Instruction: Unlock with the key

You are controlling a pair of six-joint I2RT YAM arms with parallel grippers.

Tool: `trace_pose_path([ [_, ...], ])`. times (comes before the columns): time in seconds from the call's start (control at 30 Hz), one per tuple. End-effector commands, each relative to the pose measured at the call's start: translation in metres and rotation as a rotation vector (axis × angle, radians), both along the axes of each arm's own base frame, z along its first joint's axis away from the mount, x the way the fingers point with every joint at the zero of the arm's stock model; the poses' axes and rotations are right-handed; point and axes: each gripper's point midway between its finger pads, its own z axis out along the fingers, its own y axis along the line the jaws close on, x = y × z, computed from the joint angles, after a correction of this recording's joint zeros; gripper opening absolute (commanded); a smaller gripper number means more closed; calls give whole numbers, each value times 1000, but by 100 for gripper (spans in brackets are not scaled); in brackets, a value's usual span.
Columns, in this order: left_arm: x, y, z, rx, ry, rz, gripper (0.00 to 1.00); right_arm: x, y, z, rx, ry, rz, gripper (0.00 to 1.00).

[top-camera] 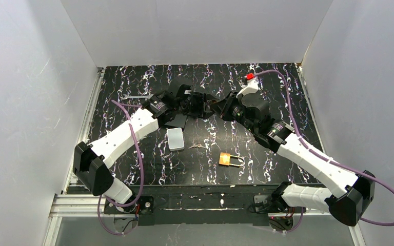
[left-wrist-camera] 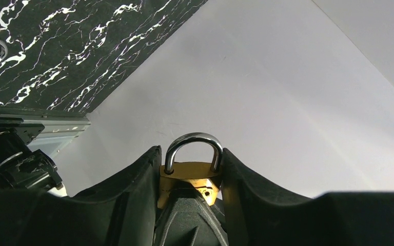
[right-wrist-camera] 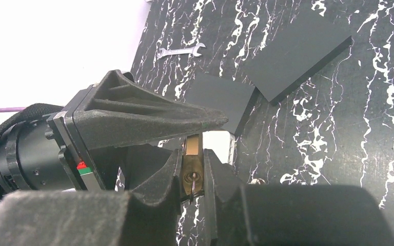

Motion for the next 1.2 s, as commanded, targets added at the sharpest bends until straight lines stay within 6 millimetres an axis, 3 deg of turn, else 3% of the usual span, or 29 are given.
trace_pose_path([
  [0.0, -3, 5, 4, -3, -26, 14, 0, -7, 6, 34, 62, -52, 41, 38],
  [0.1, -5, 11, 3, 16, -25, 32, 0, -11, 1, 34, 24, -50, 48, 73],
  [0.13, -5, 14, 2, 26, -21, 39, 0, -11, -2, 35, 12, -54, 46, 79],
  [0.27, -8, 20, -6, 45, 1, 53, 0, -20, -10, 50, -35, -105, 77, 84],
  [0.4, -10, 25, -8, 65, 1, 57, 0, -33, -22, 51, -147, -146, 140, 80],
  [0.5, -12, 29, -10, 99, -11, 45, 0, -38, -28, 45, -200, -136, 157, 72],
  [0.73, -13, 31, -8, 94, -20, 46, 0, -32, -14, 38, -158, 16, 140, 48],
  [0.97, -17, 35, -5, 88, -24, 49, 0, -35, 0, 26, -145, 77, 204, 41],
  [1.17, -20, 39, -4, 89, -32, 53, 0, -30, -4, 24, -138, 92, 163, 35],
])
